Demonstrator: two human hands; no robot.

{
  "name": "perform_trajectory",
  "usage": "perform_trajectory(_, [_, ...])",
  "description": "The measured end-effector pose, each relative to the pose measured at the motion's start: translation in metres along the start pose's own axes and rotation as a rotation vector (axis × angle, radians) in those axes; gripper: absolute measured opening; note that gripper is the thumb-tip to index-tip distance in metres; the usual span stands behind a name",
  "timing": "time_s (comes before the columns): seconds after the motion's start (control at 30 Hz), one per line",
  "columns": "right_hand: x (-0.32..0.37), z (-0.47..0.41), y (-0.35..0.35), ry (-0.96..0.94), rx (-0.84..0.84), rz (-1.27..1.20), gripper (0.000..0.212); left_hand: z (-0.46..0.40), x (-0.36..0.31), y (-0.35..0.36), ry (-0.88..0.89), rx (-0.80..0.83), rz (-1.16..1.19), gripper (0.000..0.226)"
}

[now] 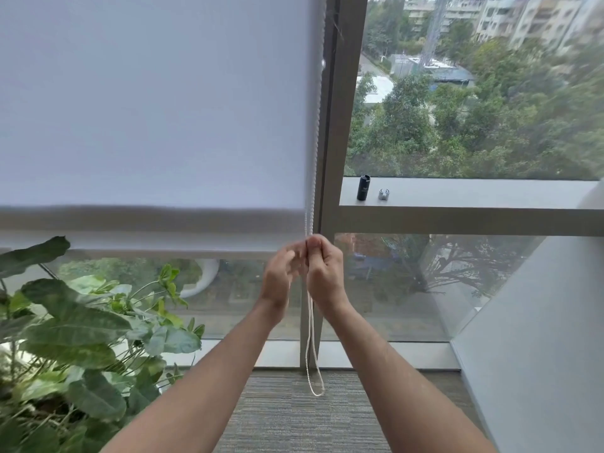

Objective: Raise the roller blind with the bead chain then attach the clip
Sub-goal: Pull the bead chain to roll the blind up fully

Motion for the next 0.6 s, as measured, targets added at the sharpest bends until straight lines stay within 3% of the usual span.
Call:
perform_trajectory(0.07, [-0.014, 0.005, -0.006, 0.019, 0.008, 0.035, 0.043, -0.003, -0.040, 0.012, 0.054, 0.019, 0.092, 0.036])
perform_trajectory(0.23, [-0.016, 0.004, -0.009, 0.040, 0.016, 0.060, 0.038, 0.009, -0.134, 0.062, 0.341, 0.271, 0.096, 0.041])
perform_trajectory(0.43, [-0.013, -0.006, -0.010, 0.158, 0.211, -0.027, 0.038, 0.004, -0.144, 0.066, 0.454, 0.025, 0.089, 0.038])
perform_trajectory(0.6, [0.038, -0.059, -0.013, 0.131, 0.053, 0.010, 0.050, 0.007, -0.136, 0.070, 0.428, 0.051, 0.106, 0.037])
Point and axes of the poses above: each hand's wrist, its own z-axis away from the middle knuckle, its own y-axis out of the palm, x = y × z, the point moved 5 cm from there along -z, towards the middle knuckle, and after that the axes turned 14 degrees about -x, right-handed, at the moved point
